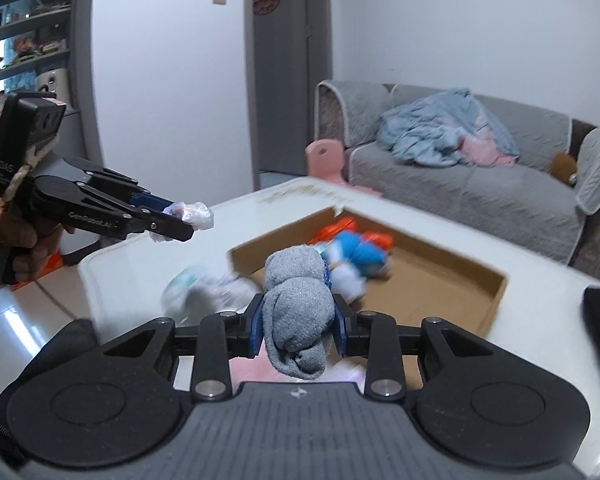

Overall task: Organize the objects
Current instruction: 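Carry both held items into the tray and open both tools, then move both tools back over the remaining pile, then grasp the pink fluffy pompom sock with the right tool while the left grasps the teal bubble-wrap bundle, then carry both held items into the tray and open both tools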

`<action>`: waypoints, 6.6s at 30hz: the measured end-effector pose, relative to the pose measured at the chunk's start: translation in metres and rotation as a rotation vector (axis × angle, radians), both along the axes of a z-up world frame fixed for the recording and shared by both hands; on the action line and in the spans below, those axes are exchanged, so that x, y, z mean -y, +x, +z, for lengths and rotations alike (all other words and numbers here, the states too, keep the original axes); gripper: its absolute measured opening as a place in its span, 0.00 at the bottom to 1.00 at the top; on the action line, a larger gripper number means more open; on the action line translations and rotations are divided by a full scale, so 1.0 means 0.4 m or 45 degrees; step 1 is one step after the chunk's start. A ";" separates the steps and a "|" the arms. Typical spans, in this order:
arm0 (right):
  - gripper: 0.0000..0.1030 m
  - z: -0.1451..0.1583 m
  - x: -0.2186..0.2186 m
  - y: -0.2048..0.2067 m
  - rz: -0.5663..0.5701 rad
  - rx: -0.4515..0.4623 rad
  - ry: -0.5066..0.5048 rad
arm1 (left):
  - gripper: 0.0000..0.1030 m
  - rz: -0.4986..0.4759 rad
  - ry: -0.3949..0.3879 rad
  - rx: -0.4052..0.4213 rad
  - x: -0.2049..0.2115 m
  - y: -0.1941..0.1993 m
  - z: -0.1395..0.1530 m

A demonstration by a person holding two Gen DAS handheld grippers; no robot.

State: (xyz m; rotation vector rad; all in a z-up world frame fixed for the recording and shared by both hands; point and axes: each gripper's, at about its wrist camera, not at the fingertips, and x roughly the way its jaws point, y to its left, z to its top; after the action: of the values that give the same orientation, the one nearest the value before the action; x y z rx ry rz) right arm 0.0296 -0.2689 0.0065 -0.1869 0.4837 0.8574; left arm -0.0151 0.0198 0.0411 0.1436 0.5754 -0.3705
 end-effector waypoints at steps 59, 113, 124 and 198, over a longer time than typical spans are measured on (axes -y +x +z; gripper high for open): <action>0.37 -0.219 -0.177 0.592 -0.155 -0.292 -0.425 | 0.44 -0.032 0.202 -0.348 0.237 0.665 -0.278; 0.69 -0.044 -0.109 -0.030 -0.102 -0.069 -0.110 | 0.71 0.082 0.052 -0.049 -0.043 -0.040 -0.114; 0.70 -0.148 -0.203 -0.133 -0.126 -0.085 -0.214 | 0.75 0.041 0.074 -0.069 -0.160 -0.096 -0.260; 0.35 -0.023 -0.022 0.011 -0.114 -0.048 0.037 | 0.60 -0.052 0.070 -0.026 0.025 0.012 -0.022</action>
State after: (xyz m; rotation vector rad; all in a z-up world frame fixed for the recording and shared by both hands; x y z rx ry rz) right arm 0.0339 -0.2602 -0.0026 -0.1215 0.5107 0.7808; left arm -0.0103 0.0098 0.0323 0.2052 0.6038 -0.3963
